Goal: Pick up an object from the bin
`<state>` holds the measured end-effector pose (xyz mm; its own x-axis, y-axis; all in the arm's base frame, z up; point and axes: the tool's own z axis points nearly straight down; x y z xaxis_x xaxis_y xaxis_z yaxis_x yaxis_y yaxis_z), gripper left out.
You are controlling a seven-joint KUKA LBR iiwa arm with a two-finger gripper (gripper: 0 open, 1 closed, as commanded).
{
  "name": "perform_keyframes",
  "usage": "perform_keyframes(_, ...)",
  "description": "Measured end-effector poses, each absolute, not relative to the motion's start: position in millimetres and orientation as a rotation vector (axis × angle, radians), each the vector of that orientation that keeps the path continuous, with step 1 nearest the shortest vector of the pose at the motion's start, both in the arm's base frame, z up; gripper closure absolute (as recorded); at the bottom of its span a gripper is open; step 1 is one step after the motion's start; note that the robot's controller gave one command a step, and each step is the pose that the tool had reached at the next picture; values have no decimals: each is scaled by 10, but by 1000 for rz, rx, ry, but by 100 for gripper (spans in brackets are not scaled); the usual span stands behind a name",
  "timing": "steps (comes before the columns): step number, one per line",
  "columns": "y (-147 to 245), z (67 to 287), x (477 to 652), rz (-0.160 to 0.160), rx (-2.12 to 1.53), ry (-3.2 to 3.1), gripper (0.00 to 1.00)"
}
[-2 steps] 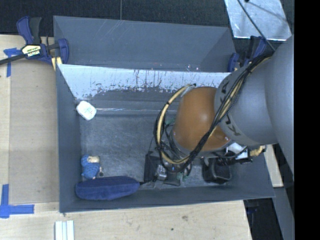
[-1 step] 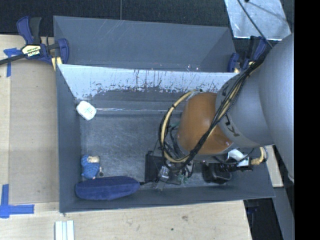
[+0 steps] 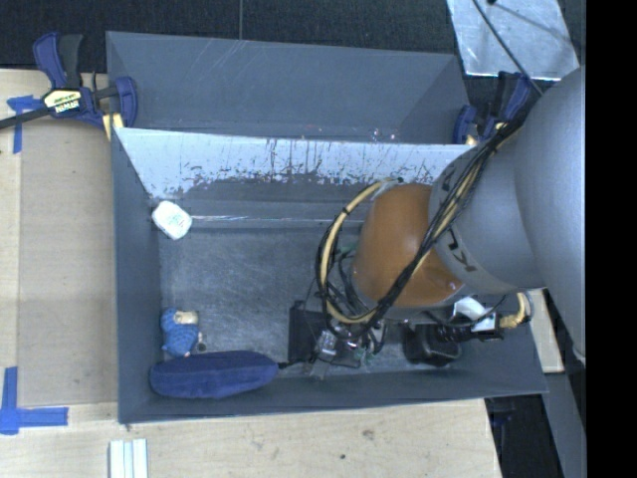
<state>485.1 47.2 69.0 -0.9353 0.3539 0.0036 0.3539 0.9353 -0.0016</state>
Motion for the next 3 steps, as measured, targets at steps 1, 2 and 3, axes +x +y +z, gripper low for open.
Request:
perform_keyframes(1, 468, 692, 4858, 1, -567, -3088, 100)
perform_keyframes(2, 463, 1019, 4870, -1, -569, -3095, 100)
perform_keyframes(3, 459, 1314, 4883, -2, -569, -3095, 100)
